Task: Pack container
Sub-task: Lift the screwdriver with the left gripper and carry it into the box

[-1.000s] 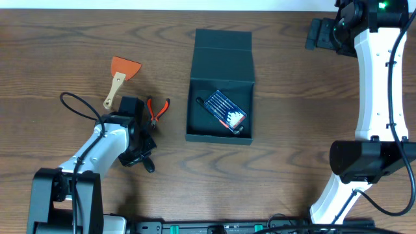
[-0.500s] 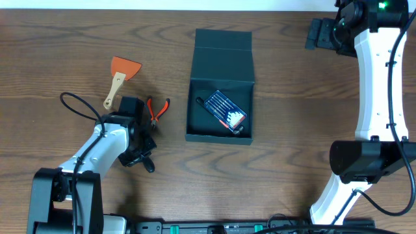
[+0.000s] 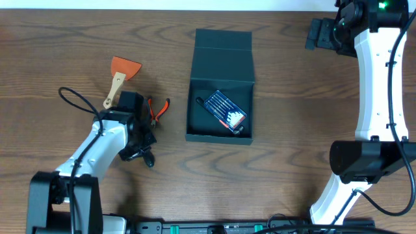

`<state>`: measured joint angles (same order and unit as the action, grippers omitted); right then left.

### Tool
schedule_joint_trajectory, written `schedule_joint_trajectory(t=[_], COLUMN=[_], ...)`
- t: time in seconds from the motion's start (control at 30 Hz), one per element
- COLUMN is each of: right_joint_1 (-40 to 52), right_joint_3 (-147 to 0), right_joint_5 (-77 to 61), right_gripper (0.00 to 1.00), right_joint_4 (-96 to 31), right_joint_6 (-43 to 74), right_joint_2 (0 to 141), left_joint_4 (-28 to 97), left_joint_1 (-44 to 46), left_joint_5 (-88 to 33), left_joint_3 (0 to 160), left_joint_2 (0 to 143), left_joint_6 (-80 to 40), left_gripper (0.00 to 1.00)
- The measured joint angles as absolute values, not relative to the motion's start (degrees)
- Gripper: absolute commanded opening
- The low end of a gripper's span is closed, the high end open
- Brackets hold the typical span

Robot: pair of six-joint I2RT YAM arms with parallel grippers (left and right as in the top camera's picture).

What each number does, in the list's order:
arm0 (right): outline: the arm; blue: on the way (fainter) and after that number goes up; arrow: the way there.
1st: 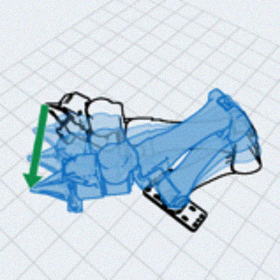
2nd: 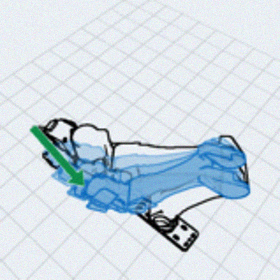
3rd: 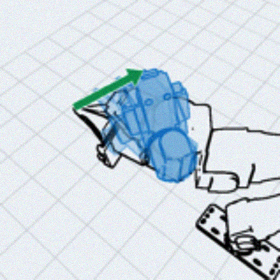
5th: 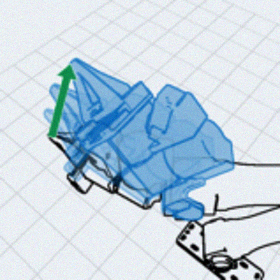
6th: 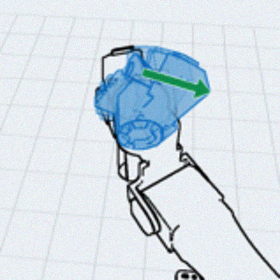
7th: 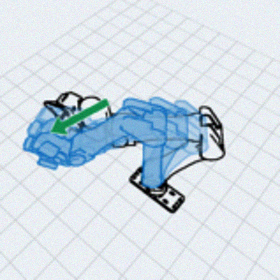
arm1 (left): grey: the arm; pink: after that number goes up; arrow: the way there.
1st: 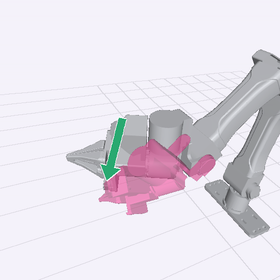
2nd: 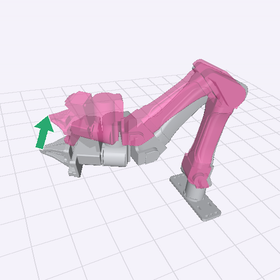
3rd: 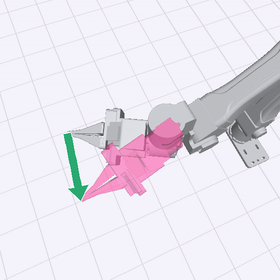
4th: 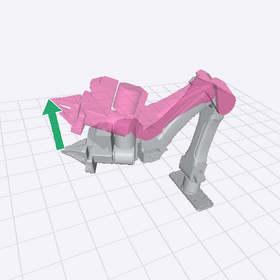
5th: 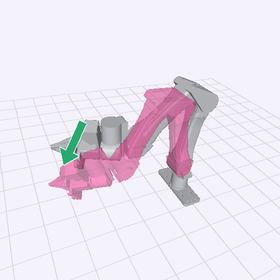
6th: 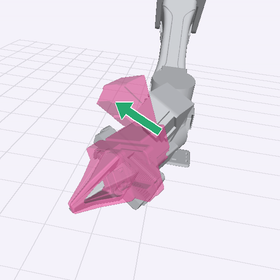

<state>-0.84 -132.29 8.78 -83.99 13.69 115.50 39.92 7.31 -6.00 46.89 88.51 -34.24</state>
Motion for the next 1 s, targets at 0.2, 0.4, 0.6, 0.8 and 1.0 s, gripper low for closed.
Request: schedule_joint_trajectory(t=[0.2, 0.4, 0.6, 0.8, 1.0], right_joint_1=[-0.8, -0.8, -0.8, -0.8, -0.8], right_joint_3=[-132.3, -132.3, -132.3, -132.3, -132.3], right_joint_5=[8.8, 8.8, 8.8, 8.8, 8.8], right_gripper=[0.99, 0.99, 0.99, 0.99, 0.99], right_joint_4=[-84.0, -84.0, -84.0, -84.0, -84.0], right_joint_6=[13.7, 13.7, 13.7, 13.7, 13.7], right_joint_2=[115.5, 115.5, 115.5, 115.5, 115.5], left_joint_4=[40.5, 43.2, 43.5, 41.1, 35.3], left_joint_1=[7.3, 7.3, 7.3, 7.3, 7.3], left_joint_5=[-6.0, -6.0, -6.0, -8.7, -14.7], left_joint_3=[48.7, 54.2, 60.6, 64.5, 64.6], left_joint_2=[84.5, 79.8, 76.8, 76.4, 76.4], left_joint_6=[-33.3, -28.0, -22.1, -17.8, -14.2], left_gripper=[0.06, 0.06, 0.06, 0.06, 0.06])
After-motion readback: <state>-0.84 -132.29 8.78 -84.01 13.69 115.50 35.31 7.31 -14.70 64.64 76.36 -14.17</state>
